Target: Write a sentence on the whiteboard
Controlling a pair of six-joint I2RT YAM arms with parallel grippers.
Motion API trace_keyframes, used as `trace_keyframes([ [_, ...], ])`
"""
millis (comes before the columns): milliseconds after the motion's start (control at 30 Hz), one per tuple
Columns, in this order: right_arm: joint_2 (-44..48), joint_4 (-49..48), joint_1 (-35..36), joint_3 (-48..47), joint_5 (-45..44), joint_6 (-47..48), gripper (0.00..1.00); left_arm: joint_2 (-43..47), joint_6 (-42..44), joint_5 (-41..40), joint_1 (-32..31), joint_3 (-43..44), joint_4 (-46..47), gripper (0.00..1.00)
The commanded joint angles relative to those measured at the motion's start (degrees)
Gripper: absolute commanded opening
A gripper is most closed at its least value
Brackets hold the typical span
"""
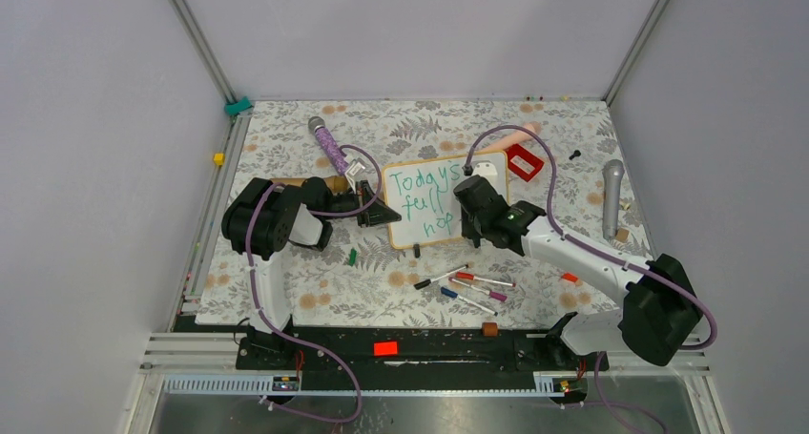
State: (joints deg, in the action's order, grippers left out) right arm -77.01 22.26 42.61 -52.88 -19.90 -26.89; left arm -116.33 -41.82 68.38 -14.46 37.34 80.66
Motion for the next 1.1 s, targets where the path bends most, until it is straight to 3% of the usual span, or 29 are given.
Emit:
trace_keyframes([
  [0, -0.05, 0.81, -1.45, -2.01, -5.17, -0.62, 0.00, 0.14, 0.34, 2.39, -0.55, 0.87, 4.15, 0.00],
  [1067, -0.53, -4.69, -1.94, -2.27, 2.23, 1.41, 0.00, -0.18, 0.43, 2.46, -0.92, 0.92, 4.11, 0.00],
])
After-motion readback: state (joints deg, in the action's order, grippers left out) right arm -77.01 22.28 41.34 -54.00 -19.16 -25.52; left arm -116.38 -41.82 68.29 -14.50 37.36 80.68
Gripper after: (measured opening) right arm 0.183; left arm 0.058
